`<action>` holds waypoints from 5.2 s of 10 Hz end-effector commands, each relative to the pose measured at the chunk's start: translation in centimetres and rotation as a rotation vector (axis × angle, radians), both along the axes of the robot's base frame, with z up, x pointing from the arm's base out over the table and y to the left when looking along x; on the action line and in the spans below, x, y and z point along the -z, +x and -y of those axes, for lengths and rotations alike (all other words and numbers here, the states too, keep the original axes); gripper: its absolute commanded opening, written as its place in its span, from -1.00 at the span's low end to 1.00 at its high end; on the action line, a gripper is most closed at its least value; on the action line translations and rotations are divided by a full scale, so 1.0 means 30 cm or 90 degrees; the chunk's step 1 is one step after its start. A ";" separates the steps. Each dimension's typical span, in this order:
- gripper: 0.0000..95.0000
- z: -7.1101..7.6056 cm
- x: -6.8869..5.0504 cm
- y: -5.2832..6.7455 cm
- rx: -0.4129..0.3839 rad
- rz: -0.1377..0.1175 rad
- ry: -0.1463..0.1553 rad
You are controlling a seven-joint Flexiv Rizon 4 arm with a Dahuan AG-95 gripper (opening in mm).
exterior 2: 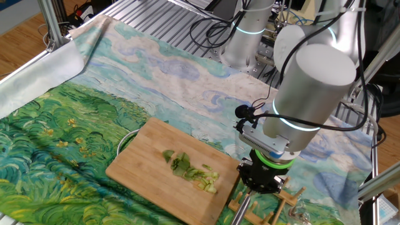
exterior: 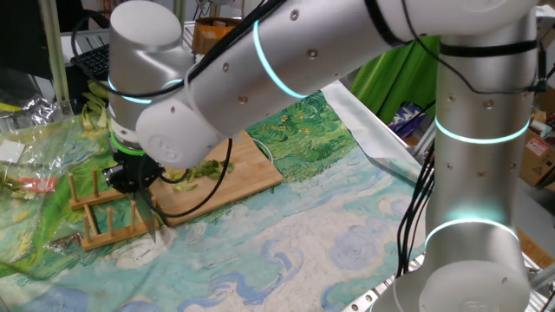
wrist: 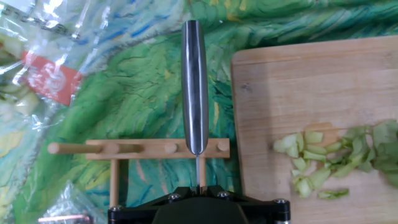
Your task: Chop the pakchoi
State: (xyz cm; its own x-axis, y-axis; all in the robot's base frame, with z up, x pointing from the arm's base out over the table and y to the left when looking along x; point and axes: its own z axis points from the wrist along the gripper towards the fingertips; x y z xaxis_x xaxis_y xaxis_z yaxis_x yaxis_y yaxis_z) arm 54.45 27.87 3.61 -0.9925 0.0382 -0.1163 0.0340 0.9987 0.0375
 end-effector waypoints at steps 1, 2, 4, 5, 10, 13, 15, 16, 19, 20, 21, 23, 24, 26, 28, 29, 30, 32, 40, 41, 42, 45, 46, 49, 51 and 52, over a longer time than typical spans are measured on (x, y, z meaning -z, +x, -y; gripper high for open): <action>-1.00 0.002 0.002 0.002 0.000 0.004 -0.003; -1.00 0.002 0.004 0.003 0.001 0.004 -0.003; -1.00 0.001 0.010 0.007 0.002 0.006 -0.003; -1.00 0.001 0.014 0.008 0.003 0.008 -0.003; -1.00 0.000 0.022 0.012 0.006 0.013 0.000; -0.60 -0.001 0.017 0.010 0.016 0.009 0.006; -0.20 -0.002 0.022 0.011 0.021 0.008 0.003; -0.20 -0.002 0.022 0.011 0.022 0.007 0.003; -0.20 -0.001 0.009 0.009 0.024 0.003 0.002; -0.20 -0.001 0.009 0.009 0.023 0.002 0.003; -0.20 -0.001 0.009 0.009 0.025 0.002 0.003; -0.20 -0.001 0.008 0.009 0.027 0.002 0.004; -0.20 -0.001 0.008 0.009 0.028 0.003 0.004; -0.20 0.002 -0.006 0.005 0.027 0.002 0.003; -0.20 0.014 -0.044 -0.008 0.020 -0.008 0.002; -0.20 0.019 -0.056 -0.013 0.020 -0.010 0.003; -0.20 0.024 -0.076 -0.019 0.019 -0.012 0.005; -0.20 0.032 -0.127 -0.041 0.018 -0.018 0.007; -1.00 0.227 -0.304 -0.138 -0.078 -0.059 0.011; -1.00 0.264 -0.299 -0.142 -0.086 -0.059 0.009; -1.00 0.289 -0.293 -0.137 -0.094 -0.060 0.007; -1.00 0.328 -0.288 -0.105 -0.101 -0.085 -0.014; -1.00 0.357 -0.284 -0.083 -0.096 -0.085 -0.014; -1.00 0.455 -0.273 -0.021 -0.109 -0.086 -0.009; -1.00 0.486 -0.259 -0.004 -0.110 -0.088 -0.005; -1.00 0.494 -0.255 0.000 -0.107 -0.090 -0.003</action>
